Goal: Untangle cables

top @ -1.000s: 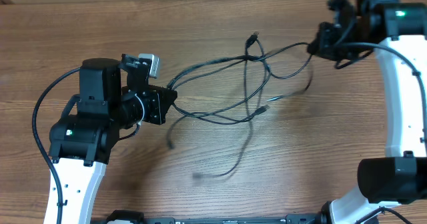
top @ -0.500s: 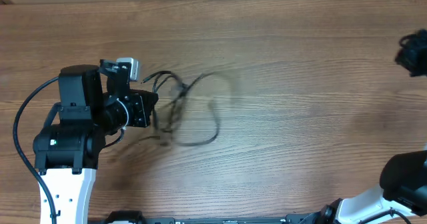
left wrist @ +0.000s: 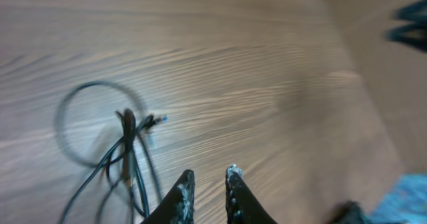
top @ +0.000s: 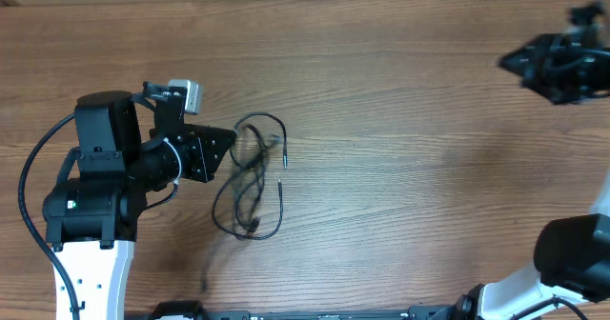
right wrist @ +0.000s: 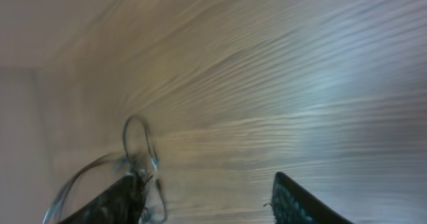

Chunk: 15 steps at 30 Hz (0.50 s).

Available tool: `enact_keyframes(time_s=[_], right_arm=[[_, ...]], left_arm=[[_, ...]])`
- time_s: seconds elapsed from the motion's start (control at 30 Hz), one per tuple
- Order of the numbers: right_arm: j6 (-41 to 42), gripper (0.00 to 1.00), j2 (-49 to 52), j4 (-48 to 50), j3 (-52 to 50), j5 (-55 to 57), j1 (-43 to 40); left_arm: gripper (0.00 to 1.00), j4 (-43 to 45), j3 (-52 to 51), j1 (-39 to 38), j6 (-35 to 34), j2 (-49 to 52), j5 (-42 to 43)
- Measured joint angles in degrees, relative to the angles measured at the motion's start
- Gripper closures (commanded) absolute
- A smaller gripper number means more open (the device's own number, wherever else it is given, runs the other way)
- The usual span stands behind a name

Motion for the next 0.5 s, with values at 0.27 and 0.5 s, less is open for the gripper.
enact_keyframes(time_s=[0.27,0.5], right_arm=[[-4.1,0.24,0.0,-1.2,-0.1,-0.7,17.3],[-5.0,0.18,0.0,-0.2,-5.3,3.7,30.3]], left_arm=[[0.8,-1.8,9.8,0.0,-0.2,-0.1,5.8],[0.66,-6.6,14.4,0.0,-0.2,-1.1,6.4]])
